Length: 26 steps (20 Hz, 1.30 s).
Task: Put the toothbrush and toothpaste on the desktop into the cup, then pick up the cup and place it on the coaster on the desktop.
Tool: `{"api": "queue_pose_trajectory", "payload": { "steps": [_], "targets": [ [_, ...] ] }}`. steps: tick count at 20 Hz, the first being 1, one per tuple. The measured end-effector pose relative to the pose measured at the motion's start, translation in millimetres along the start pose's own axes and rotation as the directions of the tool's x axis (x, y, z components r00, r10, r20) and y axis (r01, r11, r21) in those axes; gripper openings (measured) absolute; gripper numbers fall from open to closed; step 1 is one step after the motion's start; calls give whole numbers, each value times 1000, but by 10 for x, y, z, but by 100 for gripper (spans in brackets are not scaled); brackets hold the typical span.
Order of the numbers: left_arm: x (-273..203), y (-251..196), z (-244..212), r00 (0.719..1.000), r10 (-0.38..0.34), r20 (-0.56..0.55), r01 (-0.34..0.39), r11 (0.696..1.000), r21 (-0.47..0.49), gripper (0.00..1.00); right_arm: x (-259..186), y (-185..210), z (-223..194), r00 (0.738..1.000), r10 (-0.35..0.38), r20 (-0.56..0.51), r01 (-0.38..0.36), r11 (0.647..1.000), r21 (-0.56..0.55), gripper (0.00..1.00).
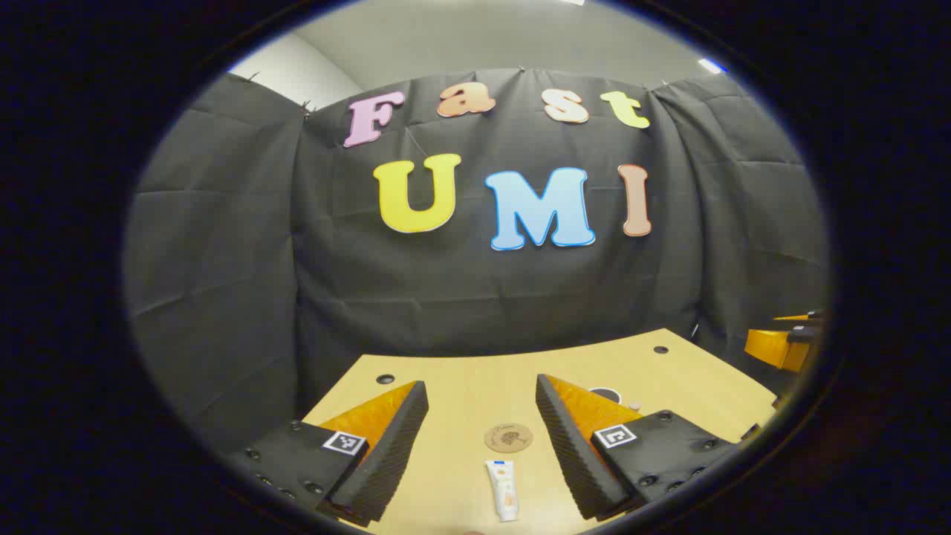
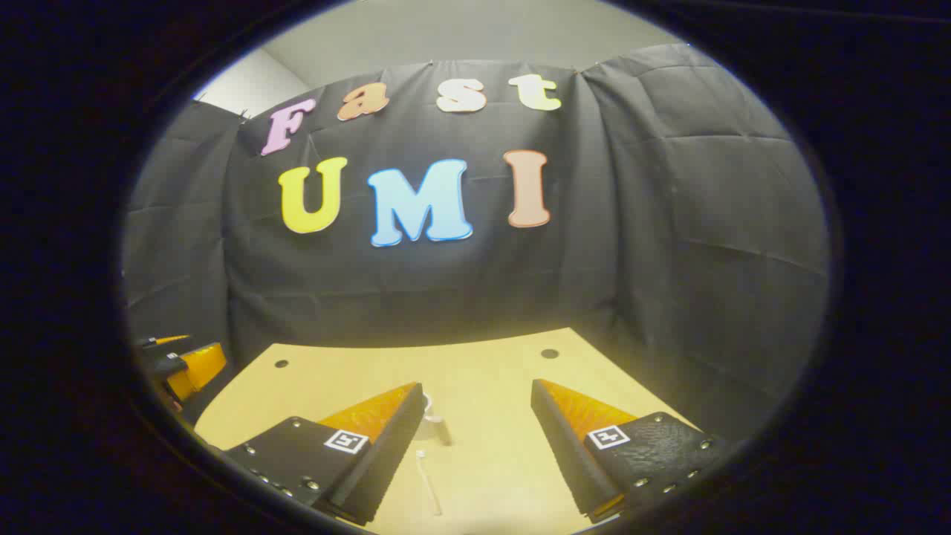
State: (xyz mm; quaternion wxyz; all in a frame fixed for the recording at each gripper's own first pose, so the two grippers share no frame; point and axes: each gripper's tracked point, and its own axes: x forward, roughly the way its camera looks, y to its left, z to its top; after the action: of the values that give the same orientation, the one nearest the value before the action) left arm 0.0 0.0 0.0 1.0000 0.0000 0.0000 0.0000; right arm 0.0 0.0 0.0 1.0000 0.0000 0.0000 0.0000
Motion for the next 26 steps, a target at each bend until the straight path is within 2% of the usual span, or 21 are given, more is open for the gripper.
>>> {"api": "queue_pose_trajectory", "payload": {
  "steps": [3,4,5,6,7,8,17,18,19,20,21,22,26],
  "targets": [
    [29,150,7,999,44,-15,-45,998,-32,92,132,180,-16,998,44,-39,-43,999,11,91],
    [51,152,6,999,46,-20,-47,999,-24,100,168,211,-21,998,44,-51,-44,999,-3,92],
    [82,158,-4,998,52,-20,-52,998,-17,92,180,251,-4,997,52,-51,-53,998,-14,92],
    [97,168,5,998,53,-17,-54,998,-17,96,192,310,22,996,69,-48,-70,997,-27,92],
    [95,165,14,998,54,-13,-54,998,-21,96,205,358,8,995,84,-51,-86,996,-38,92],
    [116,135,12,999,47,-13,-47,999,-24,92,221,412,11,993,99,-60,-102,994,-47,92],
    [241,-141,-50,1000,-1,-22,1,1000,-17,92,300,577,-69,979,178,-99,-186,979,-80,92],
    [240,-159,-59,1000,-5,-25,5,1000,-15,96,304,569,-73,978,180,-103,-188,979,-79,92],
    [249,-176,-80,999,-7,-31,7,1000,-12,96,303,568,-99,977,183,-110,-192,978,-78,92],
    [268,-200,-118,999,-12,-42,12,1000,-11,96,321,570,-135,975,185,-122,-196,977,-79,91],
    [303,-232,-167,998,-22,-59,21,1000,-12,100,344,579,-188,972,188,-139,-201,976,-81,90],
    [341,-281,-268,996,-34,-85,33,999,-13,95,389,572,-249,969,187,-162,-203,976,-85,91],
    [493,-389,-796,976,-69,-207,69,998,-8,96,543,580,-590,939,204,-276,-232,970,-73,91]
  ]
}}
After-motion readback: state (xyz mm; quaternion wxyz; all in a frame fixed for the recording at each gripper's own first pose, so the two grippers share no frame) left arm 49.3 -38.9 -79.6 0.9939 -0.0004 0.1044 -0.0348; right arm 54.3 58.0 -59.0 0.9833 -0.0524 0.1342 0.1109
